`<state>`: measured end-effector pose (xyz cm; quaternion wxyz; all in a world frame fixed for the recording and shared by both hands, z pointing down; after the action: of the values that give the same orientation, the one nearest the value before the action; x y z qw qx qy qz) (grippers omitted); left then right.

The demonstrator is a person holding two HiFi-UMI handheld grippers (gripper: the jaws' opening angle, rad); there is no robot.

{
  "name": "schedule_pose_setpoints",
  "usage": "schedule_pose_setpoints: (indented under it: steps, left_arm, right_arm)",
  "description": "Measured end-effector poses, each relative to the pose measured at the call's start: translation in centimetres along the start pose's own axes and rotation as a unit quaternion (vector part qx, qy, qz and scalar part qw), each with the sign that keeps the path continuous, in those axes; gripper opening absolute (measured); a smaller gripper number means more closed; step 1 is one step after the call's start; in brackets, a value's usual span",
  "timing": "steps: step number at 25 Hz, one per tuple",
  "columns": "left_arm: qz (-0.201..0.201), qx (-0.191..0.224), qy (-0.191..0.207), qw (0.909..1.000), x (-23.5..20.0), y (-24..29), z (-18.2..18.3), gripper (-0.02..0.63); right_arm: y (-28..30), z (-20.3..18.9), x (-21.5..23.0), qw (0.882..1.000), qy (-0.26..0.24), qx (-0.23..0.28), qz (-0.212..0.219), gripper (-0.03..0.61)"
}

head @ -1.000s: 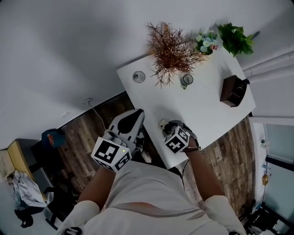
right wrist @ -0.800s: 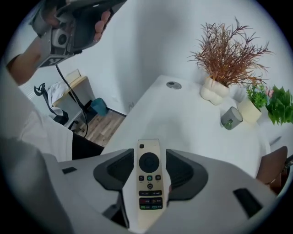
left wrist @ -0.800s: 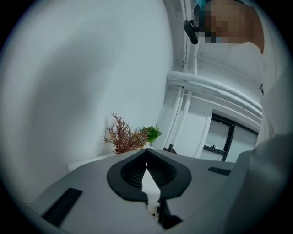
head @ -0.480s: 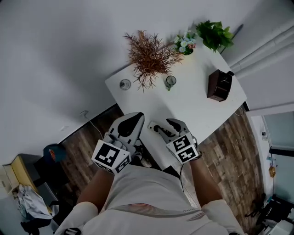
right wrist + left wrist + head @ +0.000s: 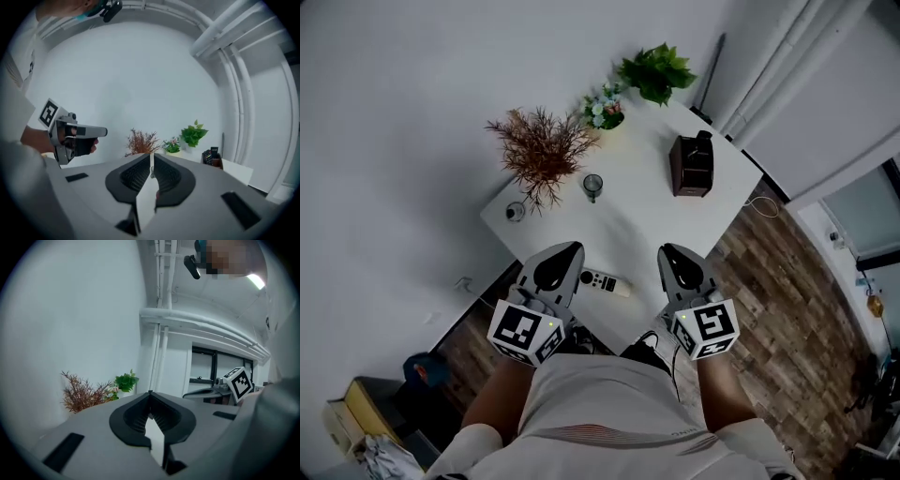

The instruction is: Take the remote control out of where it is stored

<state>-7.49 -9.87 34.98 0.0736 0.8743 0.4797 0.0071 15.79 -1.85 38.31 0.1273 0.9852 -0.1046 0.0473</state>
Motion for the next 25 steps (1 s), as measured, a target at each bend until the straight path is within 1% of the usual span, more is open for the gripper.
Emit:
schedule_pose_setpoints:
  steps: [3,6,10,15,20,25]
  left_arm:
    - [-0.014,0.008,0.008,0.9998,1.3,0.9,0.9,0.008]
    - [-0.027,0.016,0.013,0.9994,2.4,1.6,1.7,0.008]
    - [-0.036,0.023,0.018,0.9989,3.5,2.2,2.5,0.008]
    - [-0.036,0.022,0.028,0.9987,4.3,2.1,3.0,0.008]
    - [-0.029,0.024,0.023,0.9990,4.3,1.9,3.0,0.008]
    - [-0.033,0.023,0.025,0.9989,4.6,1.9,2.9,0.008]
  right_arm:
    - [-2.6,1.3,1.1,0.999,0.009,0.040,-0.031,0.026]
    - [-4.6,2.2,1.9,0.996,0.017,0.072,-0.053,0.018]
    - [-6.6,3.0,2.9,0.991,0.028,0.102,-0.076,0.018]
    - [-7.5,3.1,3.4,0.991,0.028,0.106,-0.078,0.018]
    - [-7.4,2.9,3.2,0.992,0.031,0.098,-0.075,0.018]
    - [-7.0,3.0,3.2,0.993,0.038,0.088,-0.064,0.018]
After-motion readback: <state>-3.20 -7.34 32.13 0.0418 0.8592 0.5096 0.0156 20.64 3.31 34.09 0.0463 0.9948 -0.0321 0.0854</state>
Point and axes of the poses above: the fingertips, and each gripper's own axes: y forward along the fingers, x to its right, z out of its top, the point moved 9 cm from there along -y, backward along the fingers, and after that the axes turned 4 degrees about y, right-handed, at the moved point
